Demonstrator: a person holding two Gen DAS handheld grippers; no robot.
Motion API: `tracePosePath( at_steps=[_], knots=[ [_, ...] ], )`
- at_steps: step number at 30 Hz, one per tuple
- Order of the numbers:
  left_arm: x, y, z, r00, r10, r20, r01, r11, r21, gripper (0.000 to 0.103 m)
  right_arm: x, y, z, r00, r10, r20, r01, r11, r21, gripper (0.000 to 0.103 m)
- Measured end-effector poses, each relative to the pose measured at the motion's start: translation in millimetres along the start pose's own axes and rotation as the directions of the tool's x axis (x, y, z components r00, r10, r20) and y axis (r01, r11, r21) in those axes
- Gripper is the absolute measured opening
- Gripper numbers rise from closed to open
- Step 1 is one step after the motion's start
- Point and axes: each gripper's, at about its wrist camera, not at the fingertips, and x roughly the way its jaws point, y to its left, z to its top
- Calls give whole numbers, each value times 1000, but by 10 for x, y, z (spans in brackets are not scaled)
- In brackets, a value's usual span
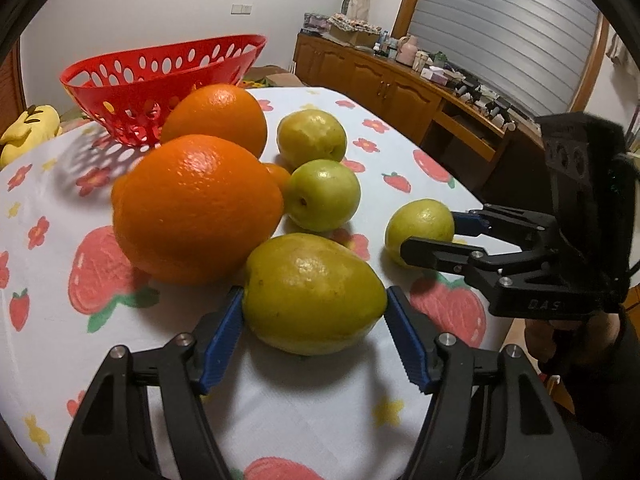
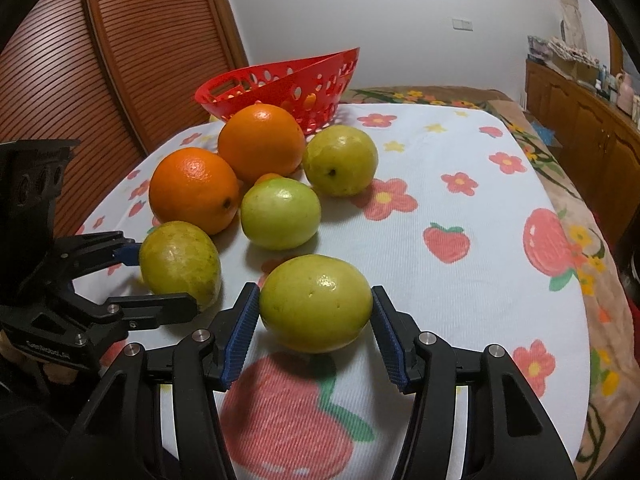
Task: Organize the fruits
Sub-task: 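Grasp a large yellow-green fruit with the left tool while the right tool grasps a green lime, then lift both held fruits and carry them over the red basket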
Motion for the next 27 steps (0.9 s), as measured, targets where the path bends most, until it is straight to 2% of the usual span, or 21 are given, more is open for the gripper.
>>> tracePosePath(
  at_steps=[12,27],
  knots=[
    [-447,41,101,995,-5,98,5,1000,-2,68,-38,71,62,1000,-6,13,7,1000,-25,56],
    [-779,279,330,978,55,202,-50,998,-30,68,-184,175,399,997,3,81,2,998,-62,56]
  ],
)
